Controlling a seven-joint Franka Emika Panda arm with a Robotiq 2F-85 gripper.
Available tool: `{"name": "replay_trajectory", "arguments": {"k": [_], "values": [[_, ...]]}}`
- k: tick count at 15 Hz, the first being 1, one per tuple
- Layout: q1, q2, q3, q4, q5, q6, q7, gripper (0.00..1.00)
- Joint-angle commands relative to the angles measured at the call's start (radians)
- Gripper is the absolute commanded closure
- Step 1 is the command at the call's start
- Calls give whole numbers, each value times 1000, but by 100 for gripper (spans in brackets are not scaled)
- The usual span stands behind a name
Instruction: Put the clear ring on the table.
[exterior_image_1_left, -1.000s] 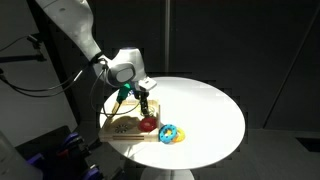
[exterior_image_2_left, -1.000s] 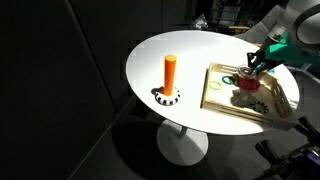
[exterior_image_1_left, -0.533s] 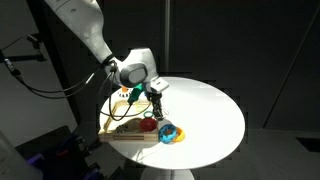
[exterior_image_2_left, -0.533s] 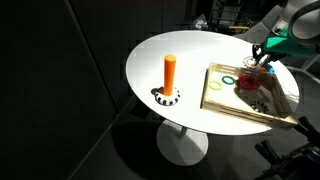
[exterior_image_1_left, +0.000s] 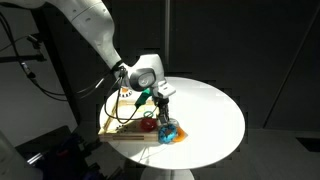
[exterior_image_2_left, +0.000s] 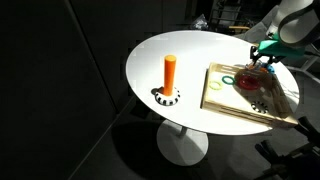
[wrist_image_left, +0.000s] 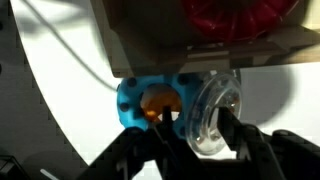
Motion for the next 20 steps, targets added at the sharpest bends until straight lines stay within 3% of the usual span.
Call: {"name": "replay_trajectory", "arguments": {"k": [1,3,4,12,16,20], "values": [[-29,-35,39,19,-7,-91,-24,17],[-56,-76,82,16,1,-160,-72,2],[-69,-96,102,16,2,-195,-93,0],[-177,-300,250,9,46,-478,-333,0],[-207,-373,292,19,76,-605,-449,0],[-212,-358,304,21,56,-589,-414,0]]}}
